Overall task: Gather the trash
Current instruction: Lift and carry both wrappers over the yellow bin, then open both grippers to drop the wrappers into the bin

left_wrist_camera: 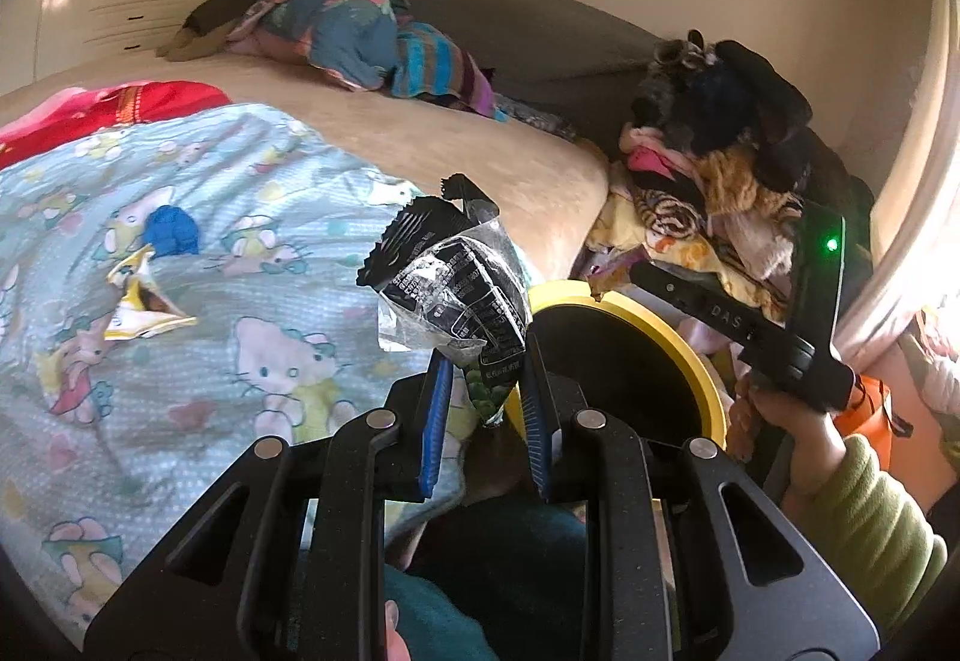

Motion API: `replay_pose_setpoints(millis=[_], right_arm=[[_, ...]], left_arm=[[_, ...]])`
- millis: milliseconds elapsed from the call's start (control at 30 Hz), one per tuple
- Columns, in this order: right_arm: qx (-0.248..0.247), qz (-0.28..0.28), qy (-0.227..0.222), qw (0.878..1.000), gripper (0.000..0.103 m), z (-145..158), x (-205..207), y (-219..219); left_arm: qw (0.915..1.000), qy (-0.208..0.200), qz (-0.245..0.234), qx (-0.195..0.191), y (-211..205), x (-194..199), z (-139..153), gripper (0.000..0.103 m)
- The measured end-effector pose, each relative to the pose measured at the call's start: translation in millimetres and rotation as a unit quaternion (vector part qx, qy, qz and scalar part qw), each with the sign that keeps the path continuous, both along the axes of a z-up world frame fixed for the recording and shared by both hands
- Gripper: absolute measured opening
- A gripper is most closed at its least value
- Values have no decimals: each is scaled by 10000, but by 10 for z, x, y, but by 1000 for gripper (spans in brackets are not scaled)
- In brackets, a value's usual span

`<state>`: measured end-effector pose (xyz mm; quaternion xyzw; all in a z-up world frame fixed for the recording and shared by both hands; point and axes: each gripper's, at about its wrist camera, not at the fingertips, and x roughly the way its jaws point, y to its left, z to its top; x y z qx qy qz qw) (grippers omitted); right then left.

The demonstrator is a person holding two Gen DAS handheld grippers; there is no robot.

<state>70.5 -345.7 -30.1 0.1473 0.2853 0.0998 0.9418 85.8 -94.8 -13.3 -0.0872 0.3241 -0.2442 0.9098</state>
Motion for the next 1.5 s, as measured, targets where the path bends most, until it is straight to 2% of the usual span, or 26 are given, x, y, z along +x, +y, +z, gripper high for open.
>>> replay_pose_setpoints(millis=[600, 1300, 1367, 1400, 1433, 1467, 1500], right_arm=[[215, -385, 337, 9985, 7, -149, -64, -500], [491, -497, 642, 9955, 10, -354, -72, -738], [503, -530, 658, 9952, 10, -363, -75, -766], [530, -570, 680, 9946, 15, -374, -78, -785], [537, -605, 703, 9942, 27, -380, -79, -794], [523, -653, 715, 9939, 35, -385, -84, -802], [479, -668, 715, 9941, 41, -386, -87, -800]], left_arm=[[9969, 76, -703, 347, -572, 28, -95, 17], [9848, 460, -1443, 853, -1365, 381, -434, 18], [9840, 449, -1436, 957, -1422, 427, -461, 25], [9836, 432, -1428, 1017, -1443, 446, -477, 33], [9833, 456, -1437, 1023, -1451, 468, -493, 39], [9837, 472, -1418, 1002, -1442, 474, -499, 53], [9844, 478, -1390, 970, -1426, 475, -507, 62]])
